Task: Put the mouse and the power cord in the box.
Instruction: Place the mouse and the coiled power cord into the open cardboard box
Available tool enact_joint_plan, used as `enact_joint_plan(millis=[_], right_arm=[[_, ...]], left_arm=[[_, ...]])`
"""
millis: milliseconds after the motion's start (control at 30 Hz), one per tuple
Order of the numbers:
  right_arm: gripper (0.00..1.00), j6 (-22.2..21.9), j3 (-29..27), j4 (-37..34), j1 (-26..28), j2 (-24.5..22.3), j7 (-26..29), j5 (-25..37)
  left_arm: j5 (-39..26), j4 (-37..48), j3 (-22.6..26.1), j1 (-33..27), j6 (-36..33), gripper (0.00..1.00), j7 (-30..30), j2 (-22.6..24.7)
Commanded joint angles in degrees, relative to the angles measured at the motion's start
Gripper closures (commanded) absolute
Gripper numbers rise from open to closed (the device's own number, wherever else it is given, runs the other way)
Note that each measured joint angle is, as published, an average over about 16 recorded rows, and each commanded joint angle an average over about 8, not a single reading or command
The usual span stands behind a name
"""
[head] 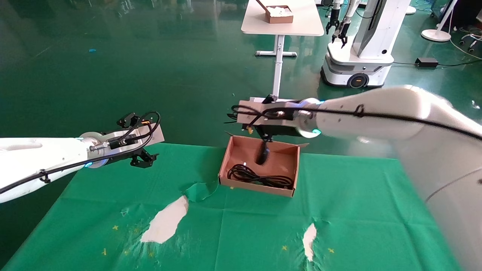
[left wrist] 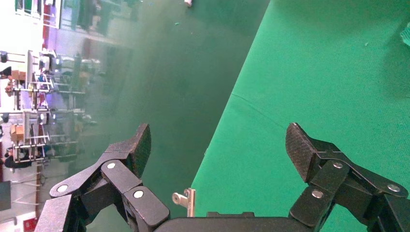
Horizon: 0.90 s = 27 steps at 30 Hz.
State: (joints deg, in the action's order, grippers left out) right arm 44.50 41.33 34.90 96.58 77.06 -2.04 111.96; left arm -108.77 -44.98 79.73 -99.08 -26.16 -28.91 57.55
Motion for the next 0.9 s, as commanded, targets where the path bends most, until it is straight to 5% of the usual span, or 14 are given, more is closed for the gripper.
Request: enact_joint_plan(millis=[33, 100, 367, 900], right_arm=[[1.00, -2.13, 1.13, -1.50, -0.92, 1.24, -2.15, -1.25], [0.95, -3.70, 3.00, -2.08, -2.03, 1.29, -3.06, -2.13], [0.01, -6.86, 7.22, -4.97, -3.74, 1.75, -3.79, -3.23], [0.00, -6.12, 6.36, -3.98, -3.45, 1.39, -3.77, -3.08]], left_arm=[[-1.35, -0.87, 0.20, -0.01, -0.10, 0.00, -1.66, -0.27], [-2.44, -1.50, 0.30, -0.01, -0.22, 0.00, -2.93, -0.45], [-4.64, -2.87, 0.47, 0.01, -0.51, 0.00, -5.34, -1.03], [-4.24, -2.55, 0.48, 0.03, -0.52, 0.00, -4.89, -0.82]])
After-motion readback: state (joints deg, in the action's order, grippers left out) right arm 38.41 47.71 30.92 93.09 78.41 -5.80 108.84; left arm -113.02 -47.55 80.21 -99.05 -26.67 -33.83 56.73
